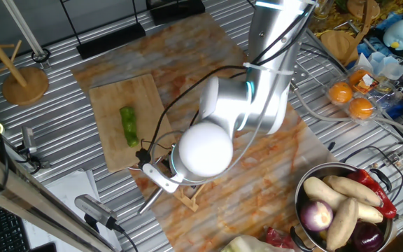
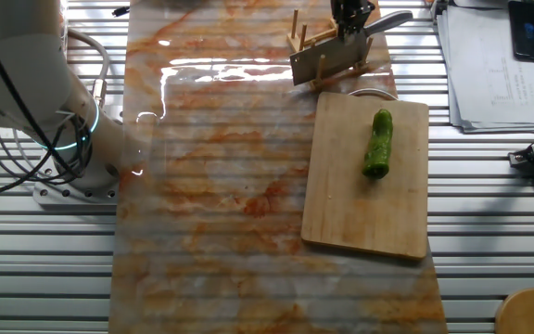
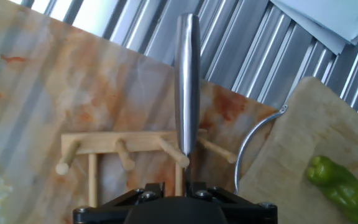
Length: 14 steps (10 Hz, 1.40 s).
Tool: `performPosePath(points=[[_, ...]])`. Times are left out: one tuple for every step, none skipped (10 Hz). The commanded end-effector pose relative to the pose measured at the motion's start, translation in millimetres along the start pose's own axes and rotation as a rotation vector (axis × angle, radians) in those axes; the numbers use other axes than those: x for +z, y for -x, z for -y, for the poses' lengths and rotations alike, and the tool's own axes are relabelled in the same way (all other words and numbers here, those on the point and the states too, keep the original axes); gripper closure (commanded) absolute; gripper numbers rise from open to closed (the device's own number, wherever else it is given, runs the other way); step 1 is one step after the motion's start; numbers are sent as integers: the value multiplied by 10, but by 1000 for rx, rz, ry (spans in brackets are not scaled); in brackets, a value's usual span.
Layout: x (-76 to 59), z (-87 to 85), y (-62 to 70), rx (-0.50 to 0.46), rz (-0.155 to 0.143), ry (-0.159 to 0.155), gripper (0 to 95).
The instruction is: Chop the chili peppers
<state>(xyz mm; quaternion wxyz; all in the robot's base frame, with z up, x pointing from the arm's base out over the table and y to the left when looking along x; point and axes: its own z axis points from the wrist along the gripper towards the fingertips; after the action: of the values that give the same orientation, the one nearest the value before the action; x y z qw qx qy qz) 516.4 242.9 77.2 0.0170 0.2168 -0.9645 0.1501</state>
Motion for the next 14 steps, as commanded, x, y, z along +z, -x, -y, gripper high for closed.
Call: performPosePath(points=[[-7,35,-2,-5,15,-2,760],[-15,70,-13,-14,17,1,760],[-13,67,-13,-15,11,-2,760],[-13,66,-13,-15,9,-2,760],[-11,56,-9,-19,6,-3,760],[-6,33,2,-16,0,-2,760],[-1,11,11,-12,-4,-3,760],[7,-26,25,-6,-10,-11,760],[11,-34,24,-10,-12,-20,760],[16,-34,18,-14,-15,-28,760],[19,-36,14,-14,-17,-31,760],[19,-35,14,-14,-20,-40,760],[19,-34,13,-12,-20,-40,760],[20,-33,11,-12,-19,-40,760]])
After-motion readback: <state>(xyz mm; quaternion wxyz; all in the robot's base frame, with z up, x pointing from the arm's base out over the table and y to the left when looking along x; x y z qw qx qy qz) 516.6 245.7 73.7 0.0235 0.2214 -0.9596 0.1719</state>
